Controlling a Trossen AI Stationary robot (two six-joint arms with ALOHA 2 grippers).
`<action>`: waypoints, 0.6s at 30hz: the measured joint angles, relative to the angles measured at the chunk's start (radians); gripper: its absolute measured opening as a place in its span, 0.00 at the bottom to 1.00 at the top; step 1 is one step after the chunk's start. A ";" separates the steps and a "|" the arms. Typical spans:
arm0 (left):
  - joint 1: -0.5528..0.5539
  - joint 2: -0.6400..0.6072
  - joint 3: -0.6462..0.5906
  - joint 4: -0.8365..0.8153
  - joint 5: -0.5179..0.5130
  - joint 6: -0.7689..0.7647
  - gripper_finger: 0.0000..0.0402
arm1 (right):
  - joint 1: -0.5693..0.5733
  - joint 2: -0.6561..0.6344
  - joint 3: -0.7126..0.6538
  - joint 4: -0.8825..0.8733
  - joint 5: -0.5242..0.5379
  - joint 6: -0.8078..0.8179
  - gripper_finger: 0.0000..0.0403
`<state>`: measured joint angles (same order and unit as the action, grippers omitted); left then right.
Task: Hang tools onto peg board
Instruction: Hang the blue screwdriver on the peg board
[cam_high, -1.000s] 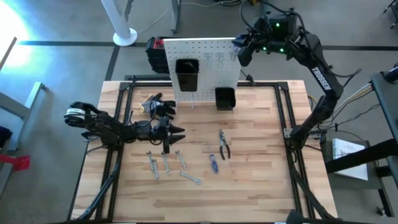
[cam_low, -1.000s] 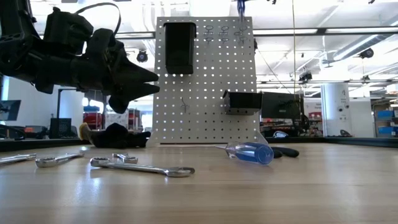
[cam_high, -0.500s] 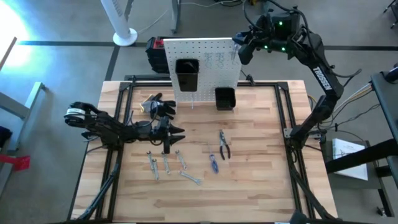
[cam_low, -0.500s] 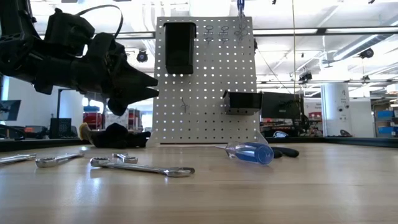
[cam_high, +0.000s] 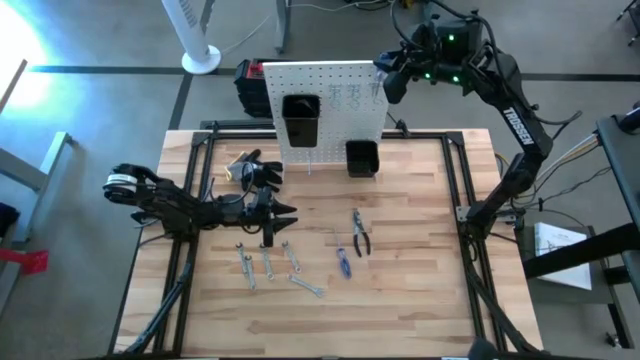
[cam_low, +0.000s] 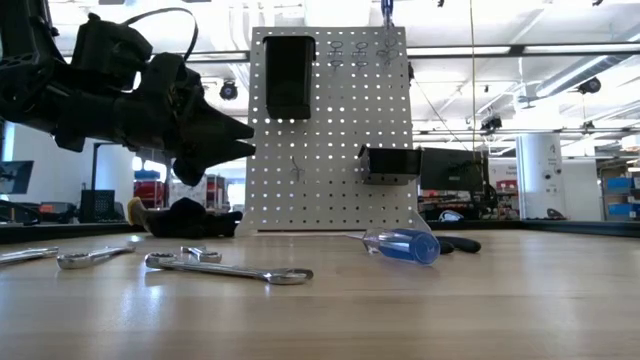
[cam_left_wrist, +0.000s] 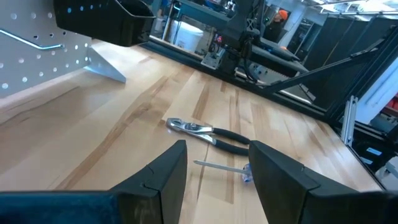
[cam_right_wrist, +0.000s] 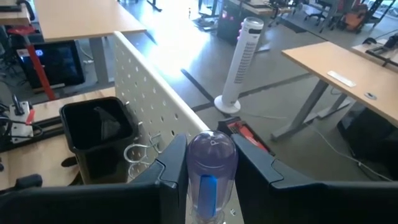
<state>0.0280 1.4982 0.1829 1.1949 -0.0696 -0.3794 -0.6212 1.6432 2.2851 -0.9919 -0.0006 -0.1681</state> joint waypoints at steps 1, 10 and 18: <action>0.000 0.000 0.000 0.000 0.000 0.000 0.40 | -0.004 0.000 0.003 -0.001 0.000 0.004 0.19; 0.000 0.000 0.000 0.000 0.000 0.000 0.40 | -0.055 0.001 0.049 -0.090 -0.052 0.074 0.19; 0.000 0.000 0.000 0.000 0.000 0.000 0.40 | -0.072 0.003 0.045 -0.122 -0.093 0.089 0.19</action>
<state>0.0280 1.4982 0.1829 1.1950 -0.0692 -0.3798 -0.6930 1.6463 2.3304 -1.1139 -0.0935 -0.0788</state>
